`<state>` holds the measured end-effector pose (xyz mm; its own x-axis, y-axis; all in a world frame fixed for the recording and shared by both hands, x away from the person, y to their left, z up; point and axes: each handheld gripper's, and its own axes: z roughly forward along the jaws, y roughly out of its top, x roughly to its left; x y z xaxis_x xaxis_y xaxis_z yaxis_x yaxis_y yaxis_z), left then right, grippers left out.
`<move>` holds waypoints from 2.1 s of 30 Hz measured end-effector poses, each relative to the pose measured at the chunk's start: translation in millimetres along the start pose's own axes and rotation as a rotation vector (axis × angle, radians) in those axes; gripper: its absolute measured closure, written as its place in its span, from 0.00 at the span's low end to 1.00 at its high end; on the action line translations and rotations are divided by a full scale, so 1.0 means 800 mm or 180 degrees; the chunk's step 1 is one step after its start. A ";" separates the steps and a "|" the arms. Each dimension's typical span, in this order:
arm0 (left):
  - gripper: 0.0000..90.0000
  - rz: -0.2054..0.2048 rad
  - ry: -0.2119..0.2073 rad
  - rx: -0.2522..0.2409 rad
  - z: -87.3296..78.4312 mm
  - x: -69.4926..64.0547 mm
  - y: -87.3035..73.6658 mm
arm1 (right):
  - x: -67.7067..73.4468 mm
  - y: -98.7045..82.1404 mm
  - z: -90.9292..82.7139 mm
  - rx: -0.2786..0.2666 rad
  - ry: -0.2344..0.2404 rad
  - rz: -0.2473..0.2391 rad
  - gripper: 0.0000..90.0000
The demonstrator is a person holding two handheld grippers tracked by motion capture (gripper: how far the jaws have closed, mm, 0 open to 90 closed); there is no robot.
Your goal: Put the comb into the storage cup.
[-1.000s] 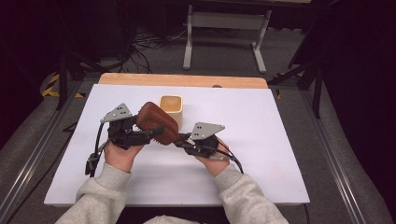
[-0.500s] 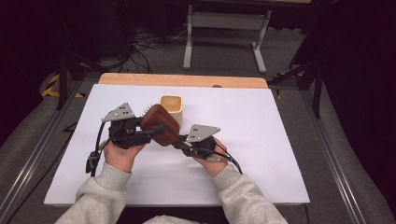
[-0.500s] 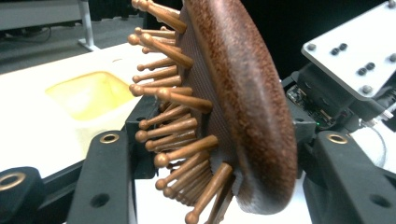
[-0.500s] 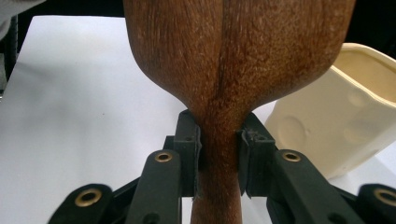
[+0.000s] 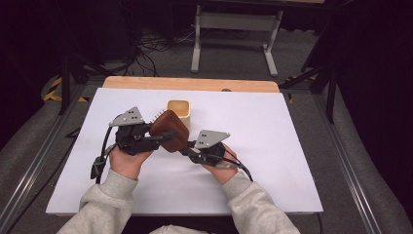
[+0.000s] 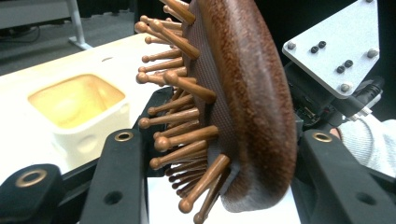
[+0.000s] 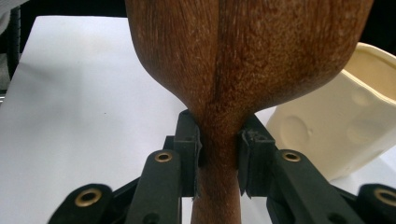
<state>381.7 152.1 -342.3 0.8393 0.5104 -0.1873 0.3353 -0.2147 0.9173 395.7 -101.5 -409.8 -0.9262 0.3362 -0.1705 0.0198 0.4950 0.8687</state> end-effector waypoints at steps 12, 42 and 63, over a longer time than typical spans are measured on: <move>0.65 -0.0072 -0.0147 -0.0025 -0.004 0.002 0.002 | -0.004 0.001 -0.003 -0.0102 0.0100 0.0049 0.79; 0.65 0.0168 0.0093 0.0072 -0.021 0.020 0.077 | -0.019 0.001 -0.060 -0.0518 -0.0065 0.0340 0.11; 0.64 0.0321 0.0239 0.0111 -0.026 0.030 0.142 | -0.033 -0.025 -0.090 -0.0516 -0.0249 0.0558 0.07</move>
<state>431.0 157.3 -235.5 0.8355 0.5454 -0.0666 0.2666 -0.2964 0.9171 392.9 -177.9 -389.0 -0.8819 0.4698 -0.0408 0.1109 0.2908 0.9503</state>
